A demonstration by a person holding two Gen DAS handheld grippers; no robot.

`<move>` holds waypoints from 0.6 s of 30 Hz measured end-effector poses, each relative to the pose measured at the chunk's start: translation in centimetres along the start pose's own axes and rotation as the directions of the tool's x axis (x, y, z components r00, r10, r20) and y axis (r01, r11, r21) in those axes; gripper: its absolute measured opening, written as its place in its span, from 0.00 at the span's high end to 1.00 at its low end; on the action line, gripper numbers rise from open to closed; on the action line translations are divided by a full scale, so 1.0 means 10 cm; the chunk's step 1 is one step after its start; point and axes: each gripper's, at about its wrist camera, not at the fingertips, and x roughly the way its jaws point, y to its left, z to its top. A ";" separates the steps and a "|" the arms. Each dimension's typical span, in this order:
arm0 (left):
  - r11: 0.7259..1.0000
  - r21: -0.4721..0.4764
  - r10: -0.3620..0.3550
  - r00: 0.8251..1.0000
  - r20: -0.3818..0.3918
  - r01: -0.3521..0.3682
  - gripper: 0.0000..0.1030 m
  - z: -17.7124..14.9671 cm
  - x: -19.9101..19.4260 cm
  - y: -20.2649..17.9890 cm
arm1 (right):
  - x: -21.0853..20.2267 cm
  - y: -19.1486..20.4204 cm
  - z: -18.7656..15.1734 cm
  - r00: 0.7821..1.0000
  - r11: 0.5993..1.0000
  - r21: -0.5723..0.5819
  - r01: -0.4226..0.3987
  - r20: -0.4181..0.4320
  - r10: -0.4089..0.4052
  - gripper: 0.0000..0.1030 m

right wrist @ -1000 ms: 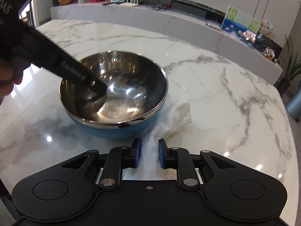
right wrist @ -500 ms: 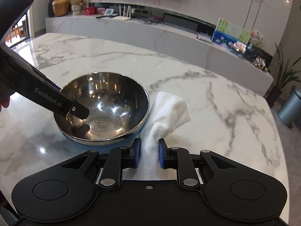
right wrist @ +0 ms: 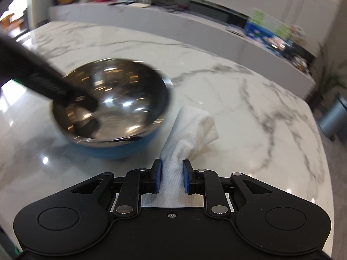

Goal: Clean bowl
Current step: 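Open the left gripper to release the bowl rim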

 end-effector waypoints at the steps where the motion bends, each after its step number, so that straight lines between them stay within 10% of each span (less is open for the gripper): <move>1: 1.000 0.000 -0.008 1.000 0.015 0.008 0.52 0.00 -0.03 0.01 | 0.01 -0.04 0.00 1.000 1.000 0.028 0.005 -0.001 -0.005 0.82; 7: 0.999 0.021 -0.026 0.994 0.105 0.024 0.28 0.02 -0.20 0.01 | 0.14 -0.23 0.00 0.999 0.988 0.152 0.023 -0.042 -0.017 0.82; 16: 0.999 0.005 -0.045 0.980 0.195 0.045 0.22 0.04 -0.34 0.07 | 0.21 -0.24 0.00 0.998 0.983 0.184 0.013 -0.059 -0.002 0.76; 18: 0.998 0.005 -0.061 0.976 0.209 0.061 0.21 0.03 -0.36 0.07 | 0.23 -0.26 0.00 0.998 0.980 0.201 0.016 -0.066 -0.003 0.48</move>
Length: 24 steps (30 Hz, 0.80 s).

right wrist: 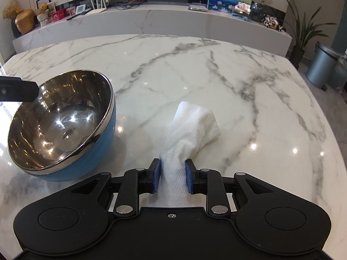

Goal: Clean bowl
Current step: 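Open the left gripper to release the bowl rim, then open the right gripper to release the towel beside the bowl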

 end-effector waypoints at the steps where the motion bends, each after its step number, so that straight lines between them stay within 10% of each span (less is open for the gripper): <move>1: 1.000 0.000 -0.007 1.000 0.007 0.007 0.20 0.00 -0.01 0.00 | 0.01 -0.02 0.00 1.000 1.000 0.015 0.002 -0.005 -0.001 0.43; 24: 0.997 0.058 0.054 0.999 0.000 -0.054 0.20 -0.29 -0.30 -0.28 | -0.81 -0.08 -0.30 0.990 0.985 0.165 0.041 0.129 -0.063 0.34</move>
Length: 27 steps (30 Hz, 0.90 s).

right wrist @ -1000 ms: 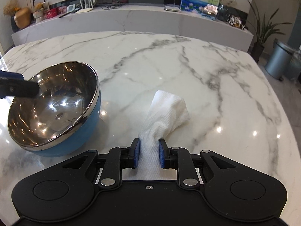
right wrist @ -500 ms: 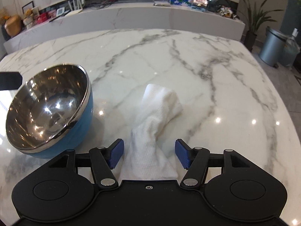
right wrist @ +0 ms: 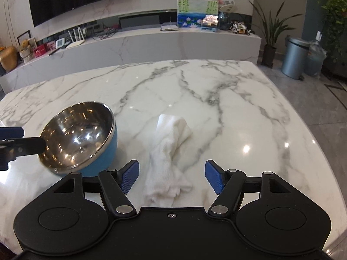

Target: Clean bowl

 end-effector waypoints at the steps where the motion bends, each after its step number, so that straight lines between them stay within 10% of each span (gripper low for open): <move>1: 1.000 -0.012 -0.001 1.000 0.007 0.001 0.20 -0.02 -0.03 0.00 | -0.04 -0.01 -0.03 1.000 1.000 0.004 -0.004 0.002 0.004 0.33; 27: 0.993 -0.022 0.115 0.985 -0.125 -0.118 0.20 -0.38 0.08 -0.15 | -0.13 0.24 -0.35 0.999 0.999 0.037 -0.038 -0.030 0.039 0.25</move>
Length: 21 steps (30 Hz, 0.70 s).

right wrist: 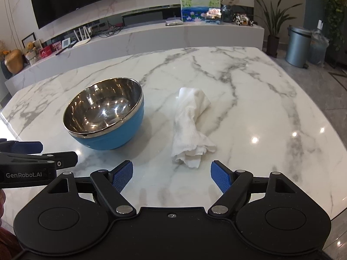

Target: Clean bowl

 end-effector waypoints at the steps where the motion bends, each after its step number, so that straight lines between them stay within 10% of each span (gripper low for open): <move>1: 1.000 0.000 0.000 1.000 -0.004 0.000 0.20 0.00 0.01 -0.01 | 0.00 -0.01 0.00 1.000 1.000 0.003 0.001 -0.002 -0.001 0.25; 21: 0.998 -0.059 0.021 0.999 -0.031 -0.022 0.20 -0.04 0.12 0.14 | 0.09 0.00 -0.01 1.000 1.000 -0.009 0.001 -0.025 -0.001 0.25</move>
